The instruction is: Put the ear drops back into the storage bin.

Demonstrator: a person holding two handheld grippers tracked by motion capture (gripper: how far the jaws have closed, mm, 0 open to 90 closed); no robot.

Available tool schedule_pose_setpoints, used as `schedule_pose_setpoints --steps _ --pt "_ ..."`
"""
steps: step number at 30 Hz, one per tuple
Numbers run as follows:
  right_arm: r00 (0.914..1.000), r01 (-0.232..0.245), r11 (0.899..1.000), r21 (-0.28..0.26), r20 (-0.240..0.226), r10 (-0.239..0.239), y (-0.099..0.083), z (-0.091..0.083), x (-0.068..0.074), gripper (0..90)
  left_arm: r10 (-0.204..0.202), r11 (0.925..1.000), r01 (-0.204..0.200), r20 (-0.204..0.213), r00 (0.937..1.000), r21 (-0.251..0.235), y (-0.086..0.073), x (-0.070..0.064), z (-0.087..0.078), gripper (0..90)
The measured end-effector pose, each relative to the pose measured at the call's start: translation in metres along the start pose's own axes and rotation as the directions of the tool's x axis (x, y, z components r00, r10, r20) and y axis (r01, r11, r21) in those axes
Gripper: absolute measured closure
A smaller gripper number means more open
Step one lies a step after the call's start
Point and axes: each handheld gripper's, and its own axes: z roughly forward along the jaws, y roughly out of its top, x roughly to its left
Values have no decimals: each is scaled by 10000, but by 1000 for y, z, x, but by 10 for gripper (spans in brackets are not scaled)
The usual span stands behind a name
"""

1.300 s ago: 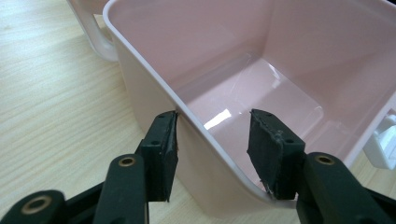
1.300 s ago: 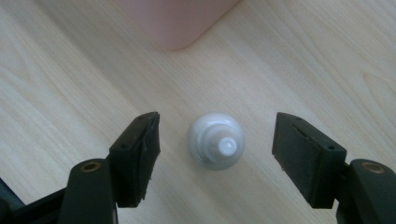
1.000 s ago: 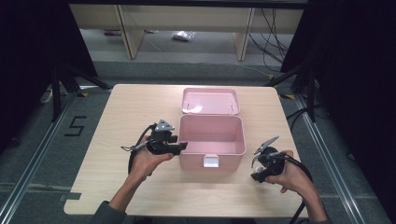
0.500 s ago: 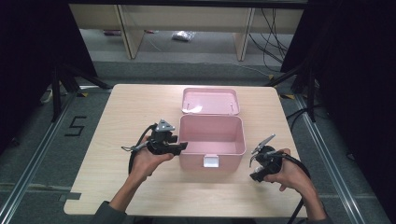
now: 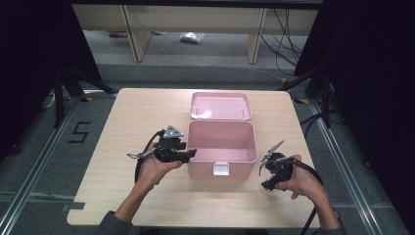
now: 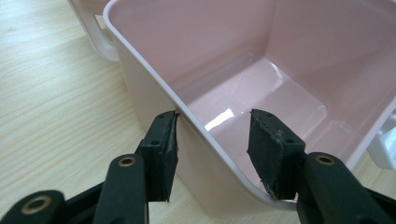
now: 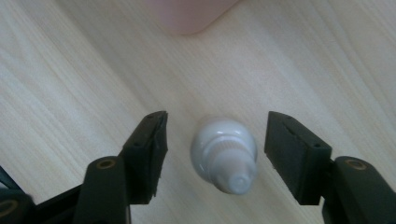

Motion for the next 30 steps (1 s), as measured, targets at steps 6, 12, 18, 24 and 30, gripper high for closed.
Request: schedule_pose_setpoints --steps 6,12,18,24,30 --pt "9999 -71 9996 259 135 68 -2 3 -3 462 71 10000 -71 -56 10000 17 0 0 0 519" --pt "9999 -13 9997 227 112 11 -2 1 -5 496 55 10000 -55 -63 10000 -1 0 0 0 519" --pt "9997 201 9993 305 112 -205 -1 3 -4 551 -8 10000 8 -41 10000 -12 0 0 0 517" --pt "9986 460 9980 433 222 -470 0 2 -2 602 -8 10000 8 -35 10000 -14 0 0 0 517" --pt "9974 563 9972 489 427 -584 1 -1 2 602 59 10000 -59 -72 10000 38 0 0 0 517"
